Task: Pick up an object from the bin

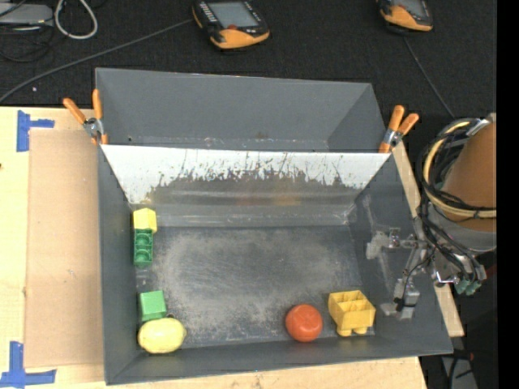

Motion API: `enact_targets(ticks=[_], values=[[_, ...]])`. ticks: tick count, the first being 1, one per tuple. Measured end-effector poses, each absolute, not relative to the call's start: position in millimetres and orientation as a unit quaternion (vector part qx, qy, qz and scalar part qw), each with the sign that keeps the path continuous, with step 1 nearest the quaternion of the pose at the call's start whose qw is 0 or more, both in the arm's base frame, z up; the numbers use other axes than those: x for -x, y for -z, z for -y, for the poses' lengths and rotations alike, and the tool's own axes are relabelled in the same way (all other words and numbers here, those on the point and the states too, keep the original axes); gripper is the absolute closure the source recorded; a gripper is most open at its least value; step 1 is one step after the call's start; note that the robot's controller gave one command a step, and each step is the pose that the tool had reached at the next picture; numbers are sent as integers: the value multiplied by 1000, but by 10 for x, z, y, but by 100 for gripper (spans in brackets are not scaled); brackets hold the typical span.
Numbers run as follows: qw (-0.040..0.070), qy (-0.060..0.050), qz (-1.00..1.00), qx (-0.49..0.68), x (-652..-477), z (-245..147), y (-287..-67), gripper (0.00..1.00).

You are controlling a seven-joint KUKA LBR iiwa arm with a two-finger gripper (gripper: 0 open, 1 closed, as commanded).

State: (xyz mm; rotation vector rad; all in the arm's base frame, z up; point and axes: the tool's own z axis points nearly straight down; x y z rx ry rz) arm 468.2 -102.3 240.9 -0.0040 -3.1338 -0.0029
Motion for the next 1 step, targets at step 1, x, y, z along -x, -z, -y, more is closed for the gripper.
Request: enact_targets(ticks=[1], values=[[1, 0, 1000, -1, -4696, 1017, -2436, 0]])
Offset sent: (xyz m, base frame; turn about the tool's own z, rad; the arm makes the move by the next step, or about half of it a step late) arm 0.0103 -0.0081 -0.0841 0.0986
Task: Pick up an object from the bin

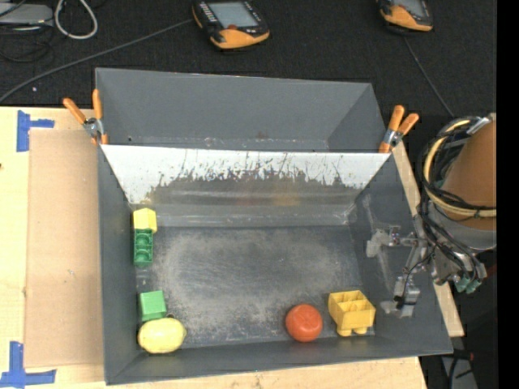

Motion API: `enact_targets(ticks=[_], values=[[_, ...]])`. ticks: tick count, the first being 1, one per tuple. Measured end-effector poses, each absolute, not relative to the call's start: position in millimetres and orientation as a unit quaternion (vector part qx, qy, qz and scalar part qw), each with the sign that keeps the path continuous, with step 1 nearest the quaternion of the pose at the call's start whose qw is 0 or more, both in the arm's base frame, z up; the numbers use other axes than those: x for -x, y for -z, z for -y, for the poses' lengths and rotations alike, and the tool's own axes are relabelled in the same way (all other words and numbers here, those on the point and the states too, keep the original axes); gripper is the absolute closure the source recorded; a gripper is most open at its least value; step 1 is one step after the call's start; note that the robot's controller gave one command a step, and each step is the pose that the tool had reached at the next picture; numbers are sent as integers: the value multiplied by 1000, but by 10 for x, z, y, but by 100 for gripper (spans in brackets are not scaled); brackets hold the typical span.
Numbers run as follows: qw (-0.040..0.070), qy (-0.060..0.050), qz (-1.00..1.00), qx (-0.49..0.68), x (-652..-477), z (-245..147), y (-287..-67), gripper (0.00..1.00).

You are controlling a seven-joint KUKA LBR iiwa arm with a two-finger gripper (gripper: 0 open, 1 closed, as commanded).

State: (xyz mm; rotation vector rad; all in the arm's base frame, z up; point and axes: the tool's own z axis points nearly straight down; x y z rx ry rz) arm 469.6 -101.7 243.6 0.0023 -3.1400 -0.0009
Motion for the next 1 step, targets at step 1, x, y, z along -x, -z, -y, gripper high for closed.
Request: enact_targets(ticks=[1], values=[[-4, 0, 1000, 16, -4747, 1041, -2201, 0]])
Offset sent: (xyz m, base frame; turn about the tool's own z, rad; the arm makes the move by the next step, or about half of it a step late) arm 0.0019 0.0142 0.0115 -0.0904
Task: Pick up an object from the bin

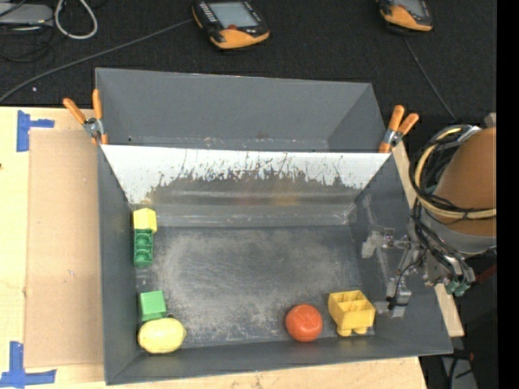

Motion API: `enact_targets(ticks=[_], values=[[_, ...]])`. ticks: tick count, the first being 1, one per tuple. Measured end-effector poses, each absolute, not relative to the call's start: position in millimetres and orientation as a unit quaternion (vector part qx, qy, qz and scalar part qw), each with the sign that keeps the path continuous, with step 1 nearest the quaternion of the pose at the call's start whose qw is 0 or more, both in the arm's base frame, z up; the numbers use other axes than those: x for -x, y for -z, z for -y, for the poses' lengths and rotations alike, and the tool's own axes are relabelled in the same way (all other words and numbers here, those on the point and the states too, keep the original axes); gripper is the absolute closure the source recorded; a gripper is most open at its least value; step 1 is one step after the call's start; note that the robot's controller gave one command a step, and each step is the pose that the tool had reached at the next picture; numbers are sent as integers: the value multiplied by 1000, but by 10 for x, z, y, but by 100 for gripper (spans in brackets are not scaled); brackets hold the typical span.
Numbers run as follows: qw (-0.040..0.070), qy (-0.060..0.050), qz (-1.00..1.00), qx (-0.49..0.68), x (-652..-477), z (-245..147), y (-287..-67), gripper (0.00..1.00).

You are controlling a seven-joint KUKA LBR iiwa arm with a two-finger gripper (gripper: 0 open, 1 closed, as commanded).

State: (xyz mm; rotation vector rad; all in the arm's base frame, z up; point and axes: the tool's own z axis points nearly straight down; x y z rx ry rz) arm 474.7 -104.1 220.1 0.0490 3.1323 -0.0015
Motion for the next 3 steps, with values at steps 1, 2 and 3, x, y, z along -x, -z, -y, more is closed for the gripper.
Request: enact_targets(ticks=[1, 2, 3], values=[[-1, -1, -1000, 1, -4710, 978, -2094, 0], [2, 0, -1000, 12, -4790, 917, -1399, 0], [2, 0, -1000, 24, -4801, 912, -1187, 0]])
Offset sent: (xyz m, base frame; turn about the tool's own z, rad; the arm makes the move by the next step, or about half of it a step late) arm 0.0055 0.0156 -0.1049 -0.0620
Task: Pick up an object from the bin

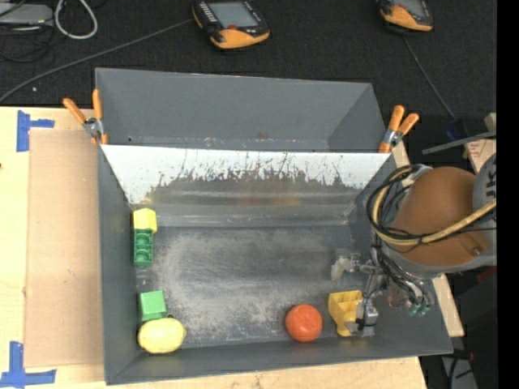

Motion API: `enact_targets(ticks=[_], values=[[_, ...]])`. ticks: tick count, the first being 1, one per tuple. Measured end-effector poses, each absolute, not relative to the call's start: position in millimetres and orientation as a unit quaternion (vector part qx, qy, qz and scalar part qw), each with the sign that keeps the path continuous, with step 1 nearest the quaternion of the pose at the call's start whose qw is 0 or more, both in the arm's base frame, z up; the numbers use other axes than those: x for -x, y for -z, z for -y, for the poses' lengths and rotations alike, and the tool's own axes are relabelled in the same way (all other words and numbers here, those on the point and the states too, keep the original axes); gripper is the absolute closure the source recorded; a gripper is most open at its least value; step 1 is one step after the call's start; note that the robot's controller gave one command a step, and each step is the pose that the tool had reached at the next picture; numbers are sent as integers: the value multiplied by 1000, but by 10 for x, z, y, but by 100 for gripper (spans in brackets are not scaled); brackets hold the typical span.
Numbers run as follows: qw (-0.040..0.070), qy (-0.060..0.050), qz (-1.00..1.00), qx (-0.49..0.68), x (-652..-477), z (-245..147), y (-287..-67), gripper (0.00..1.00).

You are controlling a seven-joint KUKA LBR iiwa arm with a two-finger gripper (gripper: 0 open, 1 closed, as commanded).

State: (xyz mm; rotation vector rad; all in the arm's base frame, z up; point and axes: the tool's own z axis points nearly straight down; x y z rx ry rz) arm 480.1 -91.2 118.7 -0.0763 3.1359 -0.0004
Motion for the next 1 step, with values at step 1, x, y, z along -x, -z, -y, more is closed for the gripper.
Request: enact_targets(ticks=[1], values=[[1, -1, -1000, 2, -4818, 870, -892, 0]])
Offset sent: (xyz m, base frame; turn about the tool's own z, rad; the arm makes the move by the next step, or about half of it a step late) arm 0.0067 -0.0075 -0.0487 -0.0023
